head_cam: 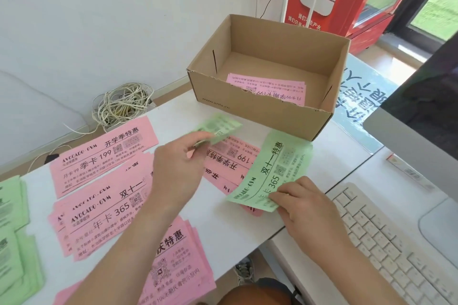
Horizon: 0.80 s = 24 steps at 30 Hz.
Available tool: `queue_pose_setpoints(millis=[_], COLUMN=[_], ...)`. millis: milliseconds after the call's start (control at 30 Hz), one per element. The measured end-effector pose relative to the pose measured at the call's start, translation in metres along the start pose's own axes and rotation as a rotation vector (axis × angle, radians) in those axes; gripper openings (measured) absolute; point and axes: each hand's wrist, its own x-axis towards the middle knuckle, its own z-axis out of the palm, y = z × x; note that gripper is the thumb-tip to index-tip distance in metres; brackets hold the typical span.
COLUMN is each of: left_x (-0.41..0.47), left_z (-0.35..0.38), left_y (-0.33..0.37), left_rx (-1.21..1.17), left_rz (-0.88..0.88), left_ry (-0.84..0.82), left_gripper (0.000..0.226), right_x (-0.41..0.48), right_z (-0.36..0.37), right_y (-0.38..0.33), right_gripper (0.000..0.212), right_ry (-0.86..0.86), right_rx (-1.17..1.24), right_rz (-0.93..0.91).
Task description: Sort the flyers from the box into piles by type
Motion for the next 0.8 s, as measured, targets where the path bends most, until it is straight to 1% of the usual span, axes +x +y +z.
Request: queue_pose_setpoints(millis=[33, 67, 100, 133, 200, 233, 300, 333, 367, 400, 467, 500, 533, 600, 667, 733, 800], left_x=[-0.007, -0.014, -0.020, -0.024, -0.029, -0.031, -0.031, -0.031, -0.030, -0.029, -0.027, -0.026, -0.025, -0.023, -0.022, -0.022, -0.024], left_z=[-0.007, -0.011, -0.013, -0.014, -0.014, -0.015, -0.014, -0.014, -0.015, -0.016, -0.015, -0.015, -0.015, -0.017, -0.018, -0.015, -0.008], left_y=[0.004, 0.005, 0.005, 0.003, -0.009, -0.015, -0.026, -0.030, -0.033, -0.035, -0.032, -0.030, -0.025, -0.020, -0.017, -0.016, -0.014], left_rx=[-0.083, -0.100, -0.047, 0.051, 0.259, 0.301, 0.279, 0.280, 0.282, 0.275, 0.233, 0.182, 0.083, -0.161, -0.364, -0.463, -0.479], left_rz=[0.032, 0.061, 0.048, -0.001, -0.148, -0.220, -0.320, -0.345, -0.359, -0.362, -0.344, -0.362, -0.413, -0.544, -0.653, -0.747, -0.797], left_ry=[-0.030, -0.086, -0.155, -0.228, -0.357, -0.414, -0.508, -0.548, -0.581, -0.607, -0.655, -0.669, -0.666, -0.586, -0.471, -0.420, -0.423], left_gripper=[0.042, 0.050, 0.058, 0.064, 0.068, 0.067, 0.065, 0.066, 0.067, 0.067, 0.066, 0.064, 0.060, 0.048, 0.034, 0.033, 0.031], right_x=[0.001, 0.002, 0.003, 0.003, 0.003, 0.003, 0.002, 0.002, 0.003, 0.004, 0.007, 0.008, 0.008, 0.008, 0.008, 0.009, 0.010], right_z=[0.004, 0.009, 0.013, 0.017, 0.021, 0.021, 0.021, 0.021, 0.021, 0.022, 0.024, 0.026, 0.027, 0.028, 0.029, 0.030, 0.031], right_y=[-0.008, -0.014, -0.020, -0.025, -0.032, -0.035, -0.035, -0.034, -0.033, -0.032, -0.030, -0.030, -0.029, -0.028, -0.029, -0.030, -0.032], right_gripper=[0.017, 0.012, 0.016, 0.026, 0.048, 0.057, 0.077, 0.083, 0.086, 0.083, 0.070, 0.062, 0.054, 0.043, 0.038, 0.039, 0.040], right_ry=[0.015, 0.033, 0.057, 0.089, 0.176, 0.207, 0.176, 0.125, 0.076, 0.044, 0.031, 0.035, 0.040, 0.041, 0.035, 0.036, 0.038], right_rx=[0.017, 0.032, 0.046, 0.066, 0.099, 0.101, 0.048, 0.004, -0.031, -0.050, -0.038, -0.014, 0.011, 0.045, 0.069, 0.075, 0.067], right_rz=[-0.008, -0.008, 0.006, 0.036, 0.119, 0.146, 0.132, 0.098, 0.058, 0.022, -0.018, -0.026, -0.031, -0.039, -0.034, -0.039, -0.051])
